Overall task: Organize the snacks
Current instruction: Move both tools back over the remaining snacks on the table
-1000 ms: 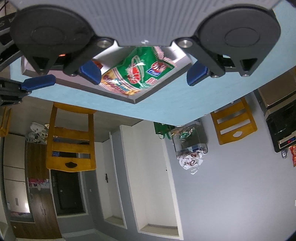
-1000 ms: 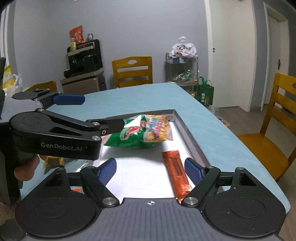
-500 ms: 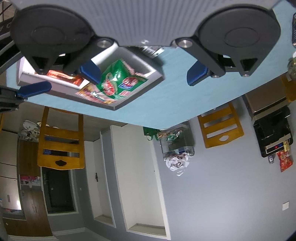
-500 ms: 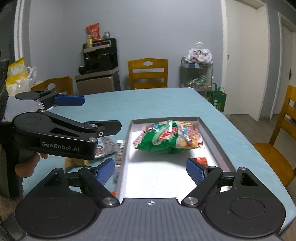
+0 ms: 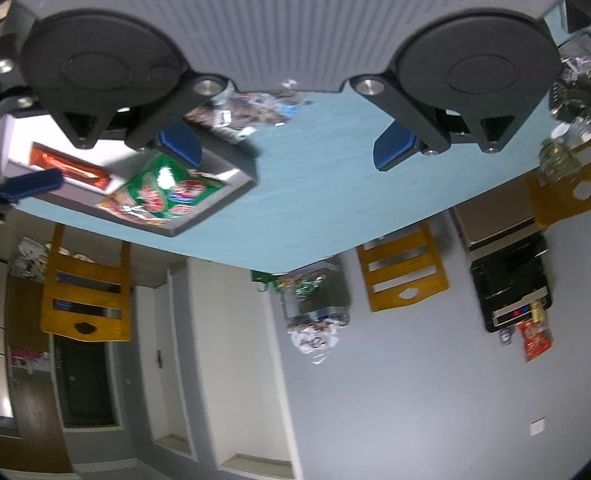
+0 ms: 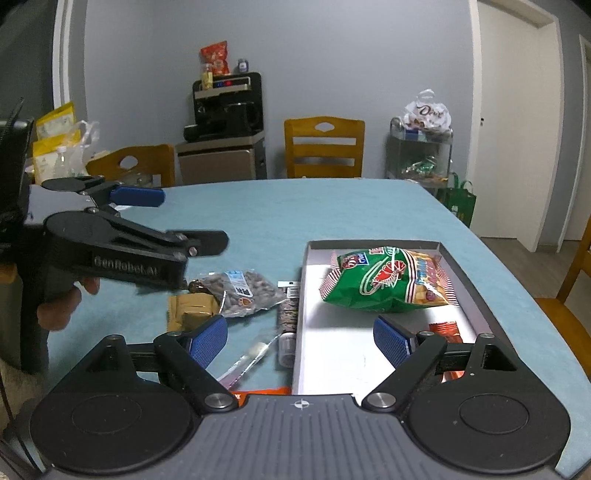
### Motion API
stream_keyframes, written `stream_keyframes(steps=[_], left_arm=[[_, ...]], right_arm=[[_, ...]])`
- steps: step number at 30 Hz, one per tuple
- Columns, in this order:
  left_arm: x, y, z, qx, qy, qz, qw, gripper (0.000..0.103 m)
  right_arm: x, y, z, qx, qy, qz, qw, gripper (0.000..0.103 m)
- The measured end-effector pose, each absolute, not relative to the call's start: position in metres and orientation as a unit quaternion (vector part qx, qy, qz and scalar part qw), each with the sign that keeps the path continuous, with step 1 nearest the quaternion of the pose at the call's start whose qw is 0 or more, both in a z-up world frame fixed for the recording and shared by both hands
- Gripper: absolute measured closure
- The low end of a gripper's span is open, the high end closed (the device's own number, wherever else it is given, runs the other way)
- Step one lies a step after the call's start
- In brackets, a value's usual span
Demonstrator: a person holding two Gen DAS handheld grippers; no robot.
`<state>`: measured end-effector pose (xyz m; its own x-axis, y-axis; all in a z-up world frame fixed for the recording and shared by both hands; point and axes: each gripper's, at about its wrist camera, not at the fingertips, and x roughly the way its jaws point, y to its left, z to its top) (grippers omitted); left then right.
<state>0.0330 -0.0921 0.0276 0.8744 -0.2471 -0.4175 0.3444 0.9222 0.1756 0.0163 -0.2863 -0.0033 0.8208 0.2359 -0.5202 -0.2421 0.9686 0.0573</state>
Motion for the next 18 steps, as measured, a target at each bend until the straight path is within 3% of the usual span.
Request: stream_keyframes(steps=[18], left_arm=[[0.084,-0.007,-0.017,0.065,0.260,-0.046,0.962,0.002]], right_arm=[[0.026,-0.245,-0.013,-0.024,0.295,0.176,0.939,0.016]])
